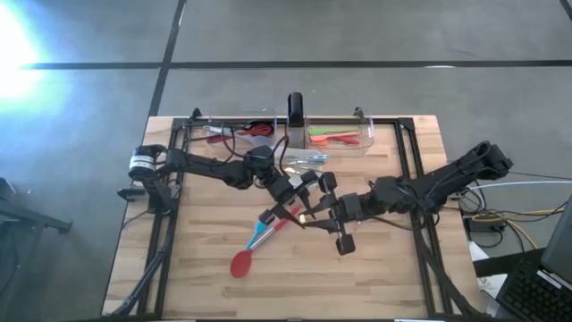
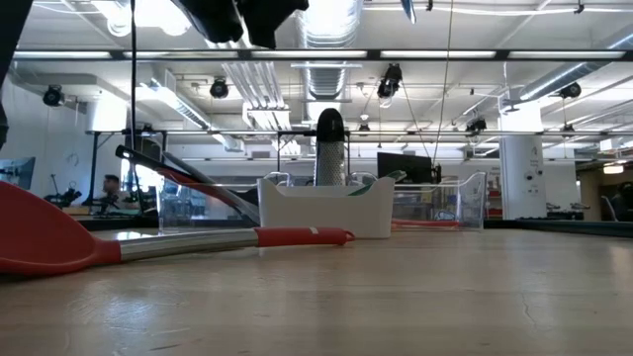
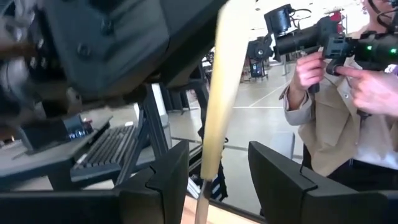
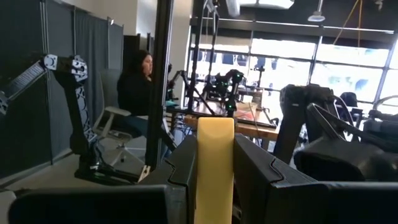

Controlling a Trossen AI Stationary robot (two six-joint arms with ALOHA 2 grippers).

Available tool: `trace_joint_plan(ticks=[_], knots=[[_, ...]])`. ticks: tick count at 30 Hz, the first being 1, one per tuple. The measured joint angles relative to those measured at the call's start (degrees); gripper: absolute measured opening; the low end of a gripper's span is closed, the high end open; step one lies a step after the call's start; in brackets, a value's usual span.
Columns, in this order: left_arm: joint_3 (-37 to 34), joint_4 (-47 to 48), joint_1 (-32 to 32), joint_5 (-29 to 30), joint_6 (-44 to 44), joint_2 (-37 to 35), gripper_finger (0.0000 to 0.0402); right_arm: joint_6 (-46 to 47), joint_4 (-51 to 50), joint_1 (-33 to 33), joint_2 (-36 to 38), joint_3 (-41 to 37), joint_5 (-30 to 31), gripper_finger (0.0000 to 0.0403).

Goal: Pick & Place Kitchen Items
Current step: Put the yellow table knife into the white bin

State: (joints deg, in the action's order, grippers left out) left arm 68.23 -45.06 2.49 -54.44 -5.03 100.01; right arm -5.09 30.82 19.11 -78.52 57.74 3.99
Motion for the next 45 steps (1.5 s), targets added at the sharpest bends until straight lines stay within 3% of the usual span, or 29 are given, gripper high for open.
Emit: trace_joint_plan(ticks=[9, 18, 21, 25, 31, 36, 40, 43, 45], knots=[[0.07, 0.12, -0.15, -0.52, -0.97, -0.02, 0.0154, 0.19, -0.03, -0.04, 0.00, 0.00, -1.58, 0.0066], [0.44, 0.13, -0.39, -1.19, -1.68, -0.02, 0.0023, 1.79, 0.07, -0.24, 0.00, 0.00, -4.98, 0.0066], [0.42, 0.13, -0.49, -1.72, 0.26, -0.02, 0.0007, 3.67, 0.62, -0.38, 0.00, 0.00, -5.88, 0.0066], [0.42, 0.13, -0.48, -1.72, 0.85, -0.02, 0.0044, 4.57, 0.87, -0.45, 0.02, 0.00, -7.15, 0.0066], [0.41, 0.13, -0.62, -1.78, 3.79, -0.02, 0.0147, 6.51, 1.59, -1.07, 0.39, 0.00, -13.59, 0.0066], [0.31, 0.15, -0.62, -2.24, 5.07, -0.02, 0.0221, 6.64, -3.81, -2.58, 3.35, 0.78, -19.07, 0.0066], [0.29, 0.15, -0.43, -0.28, 4.64, -0.02, 0.0247, 6.66, -13.46, -3.15, 5.77, 2.19, -12.08, 0.0066], [0.10, 1.03, -0.20, 7.59, 1.62, -0.07, 0.0248, 6.66, -16.32, -3.21, 6.44, 3.01, -6.10, 0.0066], [0.00, 2.08, -0.19, 14.21, -1.91, -0.07, 0.0248, 6.42, -15.08, -3.20, 6.53, 3.08, -5.40, 0.0066]])
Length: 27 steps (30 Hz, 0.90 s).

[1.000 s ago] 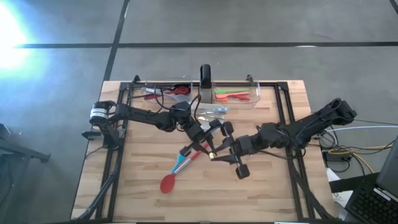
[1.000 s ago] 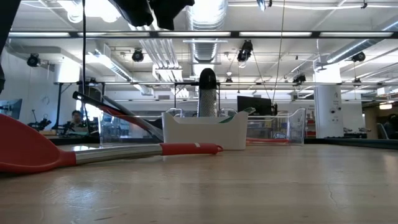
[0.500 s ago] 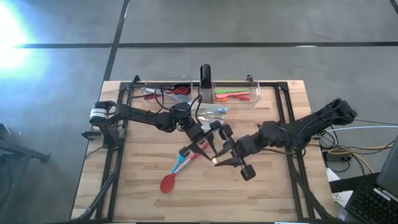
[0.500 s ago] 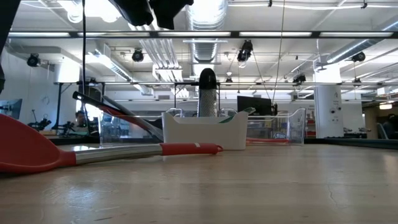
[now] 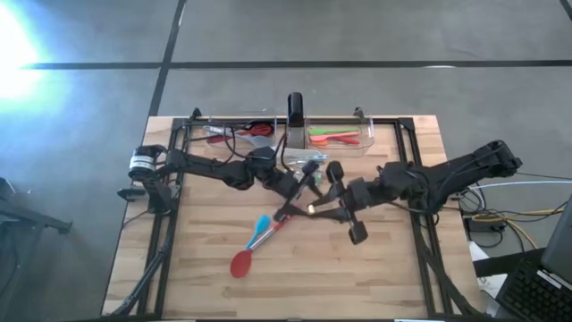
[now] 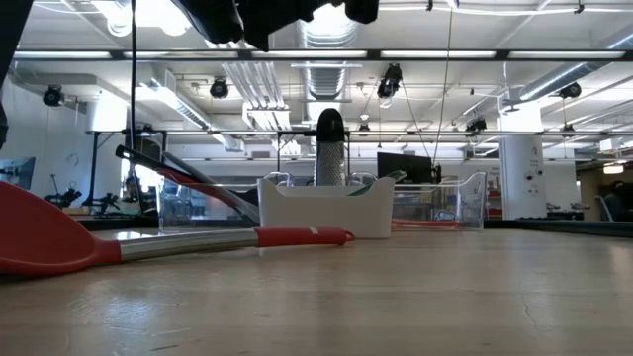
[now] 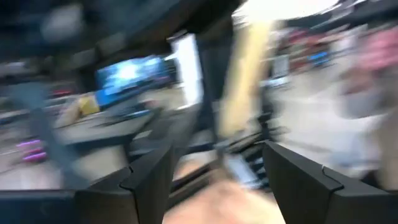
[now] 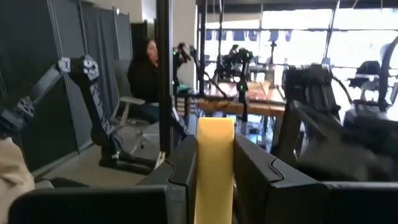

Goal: Pick & Place Kitchen Items
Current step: Put the yellow table knife into the white bin

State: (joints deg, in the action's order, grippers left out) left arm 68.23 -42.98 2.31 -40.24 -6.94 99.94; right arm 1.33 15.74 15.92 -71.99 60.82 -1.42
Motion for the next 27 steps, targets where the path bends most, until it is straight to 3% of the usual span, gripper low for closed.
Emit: trace_joint_plan(ticks=[3, 7, 15, 20, 27], knots=[[0.07, 1.31, -0.13, 8.62, -4.55, 0.00, 0.0248, -1.01, 1.16, 0.05, -0.10, 0.00, 0.14, 0.0066], [0.42, 3.18, -0.24, 14.21, -6.00, 0.00, 0.0246, -3.11, 1.85, 0.01, -0.39, 0.00, 1.92, 0.0066], [0.42, 3.70, -0.72, 13.18, -5.17, -0.03, 0.0246, -3.60, -2.08, -0.10, -0.35, -0.02, 4.66, 0.0066], [0.39, 12.78, -0.24, 12.96, -7.80, -2.69, 0.0246, -1.08, -2.55, -0.15, 0.42, 0.12, 2.46, 0.0066], [0.37, 14.16, -0.73, 12.56, -8.17, -5.82, 0.0246, -1.56, -5.06, -0.12, 0.68, 0.46, 3.55, 0.0066]])
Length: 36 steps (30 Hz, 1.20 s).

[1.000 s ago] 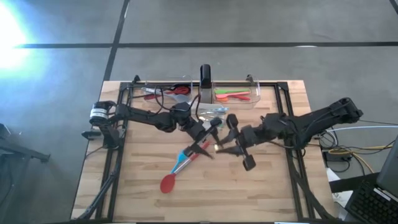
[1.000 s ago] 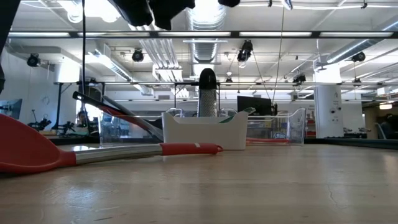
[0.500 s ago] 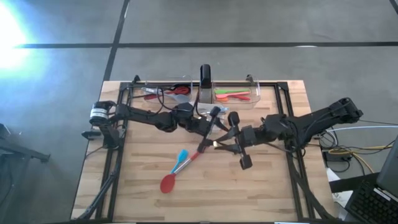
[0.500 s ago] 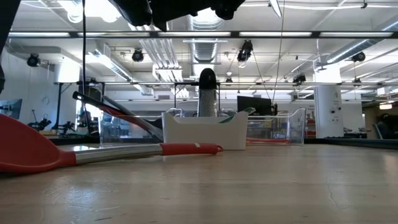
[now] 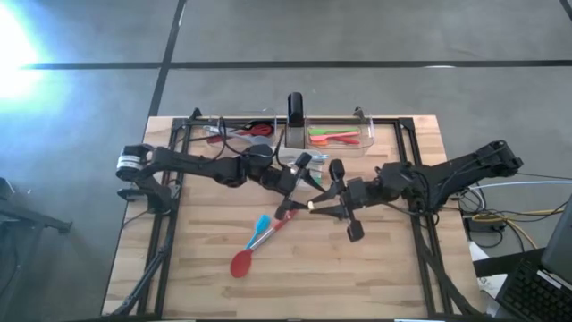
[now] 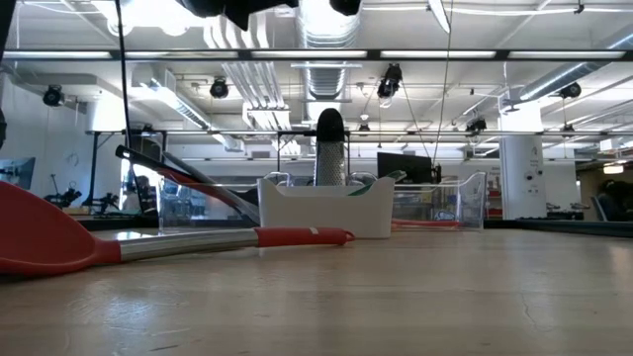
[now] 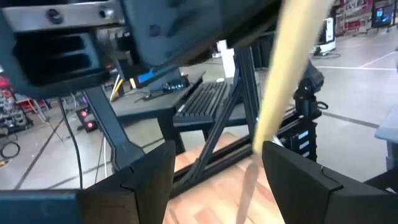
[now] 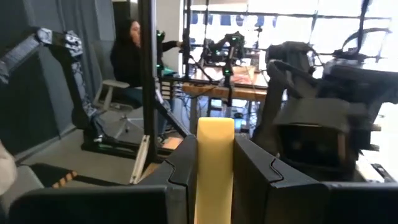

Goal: Pick & Place Kitchen Items
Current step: Put the yellow table knife into the white bin

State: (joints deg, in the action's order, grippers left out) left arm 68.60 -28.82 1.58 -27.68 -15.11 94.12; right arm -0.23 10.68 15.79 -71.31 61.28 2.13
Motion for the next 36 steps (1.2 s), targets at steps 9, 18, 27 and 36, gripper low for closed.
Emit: trace_joint_plan(ticks=[9, 18, 27, 36], knots=[[-0.04, -3.28, -3.12, 1.38, 0.50, 0.09, 0.0246, -3.13, -0.77, -0.03, 0.00, 0.00, 3.73, 0.0066], [0.40, -4.68, -3.63, 7.22, 0.66, 1.09, 0.0218, -3.85, -0.22, -0.22, 0.00, 0.00, 4.06, 0.0066], [1.49, -4.60, -3.69, 6.91, 0.25, 1.95, 0.0060, -3.40, -0.53, -0.26, 0.00, 0.00, 4.16, 0.0066], [1.49, -2.48, -3.69, 6.96, -0.17, 1.65, 0.0049, -1.49, -1.26, -0.26, 0.28, -0.06, 4.10, 0.0066]])
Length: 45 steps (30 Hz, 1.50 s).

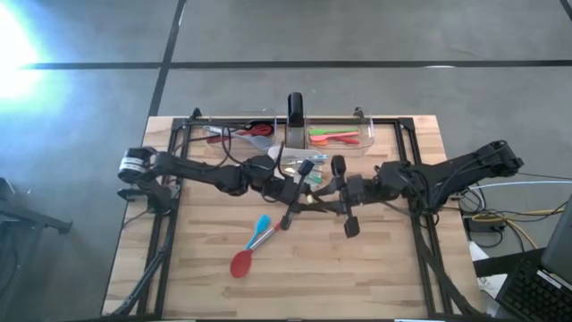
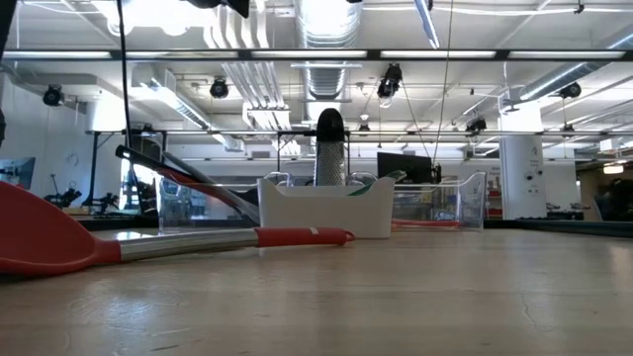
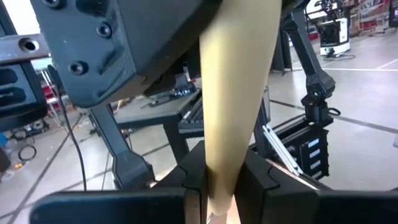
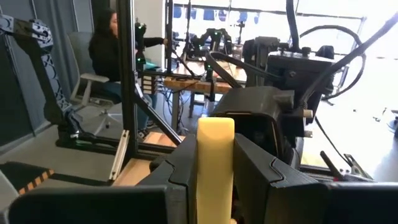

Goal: Pick & Place Kitchen Items
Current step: Put the yellow table knife into the white bin

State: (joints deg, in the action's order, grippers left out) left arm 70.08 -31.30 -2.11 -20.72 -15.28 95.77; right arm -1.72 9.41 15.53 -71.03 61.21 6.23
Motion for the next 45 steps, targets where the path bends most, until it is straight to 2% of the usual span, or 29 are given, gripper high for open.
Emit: trace_joint_plan(ticks=[4, 10, 15, 19, 24, 29, 35, 45], knots=[[0.07, 3.57, 0.11, 0.87, 0.56, -1.28, 0.0049, 1.16, -1.07, 0.02, 1.33, -0.11, -0.10, 0.0069], [0.07, 14.66, 0.24, 5.02, -2.65, -4.54, 0.0048, 3.11, -5.69, 0.59, 6.34, -0.04, -0.78, 0.0161], [0.07, 27.26, 1.82, 9.73, -7.22, -7.01, 0.0048, 8.04, -16.30, 0.63, 10.72, 0.00, -0.23, 0.0194], [0.07, 34.41, 6.04, 12.37, -9.63, -7.05, 0.0048, 10.52, -22.74, 0.76, 12.48, -0.31, -0.13, 0.0195], [0.09, 35.97, 12.55, 12.11, -10.80, -5.75, 0.0048, 10.74, -27.78, 0.67, 12.09, -2.03, 3.22, 0.0183], [1.26, 37.40, 17.92, 7.12, -10.26, -3.99, 0.0048, 10.48, -29.12, 0.75, 12.31, -4.14, 4.54, 0.0168], [5.05, 41.92, 19.43, 6.24, -11.52, 1.81, 0.0048, 8.89, -28.73, 0.70, 12.68, -5.29, 7.68, 0.0155], [5.75, 45.73, 20.97, 6.81, -17.00, 8.38, 0.0048, 9.55, -29.11, 0.70, 14.63, -7.98, 7.77, 0.0136]])
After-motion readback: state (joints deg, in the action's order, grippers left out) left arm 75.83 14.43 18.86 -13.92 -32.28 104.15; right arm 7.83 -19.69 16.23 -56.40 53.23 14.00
